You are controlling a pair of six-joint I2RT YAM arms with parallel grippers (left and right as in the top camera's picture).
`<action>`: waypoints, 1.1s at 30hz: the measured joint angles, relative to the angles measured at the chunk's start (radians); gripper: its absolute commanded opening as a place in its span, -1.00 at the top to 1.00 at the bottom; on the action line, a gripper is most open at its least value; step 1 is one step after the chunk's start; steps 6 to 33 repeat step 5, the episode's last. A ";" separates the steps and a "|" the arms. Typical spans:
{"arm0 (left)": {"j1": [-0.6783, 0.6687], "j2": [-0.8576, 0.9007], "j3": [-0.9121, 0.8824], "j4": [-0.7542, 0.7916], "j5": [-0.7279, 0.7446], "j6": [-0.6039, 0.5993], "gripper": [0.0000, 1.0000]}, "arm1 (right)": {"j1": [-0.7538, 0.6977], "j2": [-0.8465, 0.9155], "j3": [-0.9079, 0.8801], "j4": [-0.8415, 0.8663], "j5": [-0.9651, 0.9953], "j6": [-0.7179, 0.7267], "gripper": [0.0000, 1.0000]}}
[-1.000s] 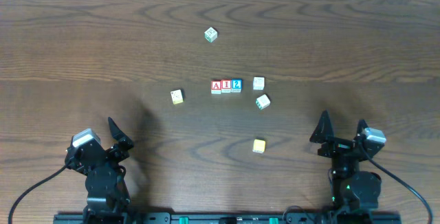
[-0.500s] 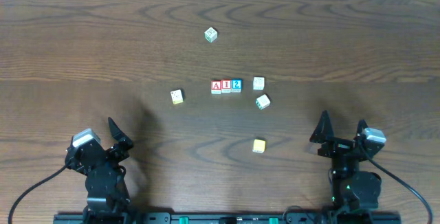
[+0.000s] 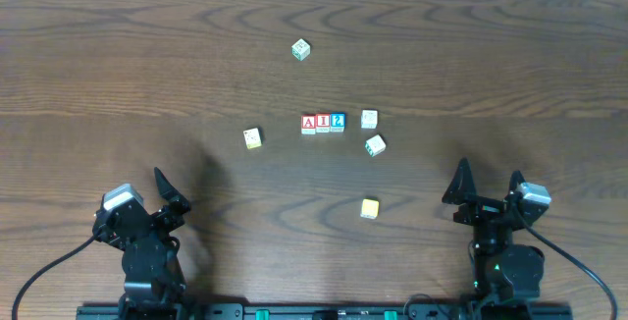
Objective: Spell out Ai2
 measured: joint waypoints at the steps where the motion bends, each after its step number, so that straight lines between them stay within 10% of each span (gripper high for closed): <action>1: 0.000 0.000 0.000 0.000 0.000 0.000 -0.91 | 0.000 0.000 0.000 0.000 0.000 0.000 -0.99; 33: 0.000 0.000 0.000 0.000 0.000 0.000 -0.91 | 0.000 0.000 0.000 0.000 0.000 0.000 -0.99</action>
